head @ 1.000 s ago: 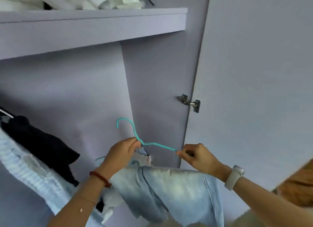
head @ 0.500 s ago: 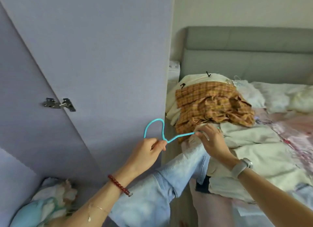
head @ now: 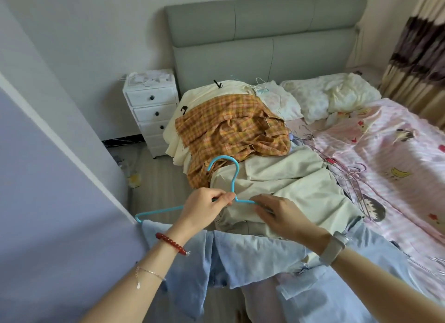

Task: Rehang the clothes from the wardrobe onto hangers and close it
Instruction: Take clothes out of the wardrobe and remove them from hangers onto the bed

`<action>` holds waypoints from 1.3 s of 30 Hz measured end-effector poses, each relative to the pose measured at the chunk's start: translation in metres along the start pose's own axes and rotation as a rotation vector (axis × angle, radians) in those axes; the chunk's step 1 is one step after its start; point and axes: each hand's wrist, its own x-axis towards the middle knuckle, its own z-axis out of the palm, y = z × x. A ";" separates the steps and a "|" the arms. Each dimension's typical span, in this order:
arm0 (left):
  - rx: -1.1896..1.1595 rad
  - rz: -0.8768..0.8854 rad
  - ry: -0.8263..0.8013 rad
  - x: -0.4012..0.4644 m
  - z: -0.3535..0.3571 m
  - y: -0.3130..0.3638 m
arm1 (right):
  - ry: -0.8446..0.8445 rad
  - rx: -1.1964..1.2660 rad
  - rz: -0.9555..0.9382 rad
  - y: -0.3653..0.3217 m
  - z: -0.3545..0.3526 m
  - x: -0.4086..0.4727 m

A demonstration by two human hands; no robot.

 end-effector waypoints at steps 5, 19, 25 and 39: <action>-0.062 0.081 0.076 0.043 0.008 0.017 | 0.217 0.158 0.100 0.000 -0.007 0.041; -0.119 0.385 0.679 0.114 -0.104 0.061 | 0.423 0.310 -0.002 -0.089 -0.068 0.156; -0.193 0.462 0.711 0.150 -0.119 0.084 | 0.527 0.501 0.085 -0.090 -0.092 0.176; -0.247 0.549 0.388 0.280 0.074 0.229 | 0.909 0.515 0.405 0.095 -0.220 0.117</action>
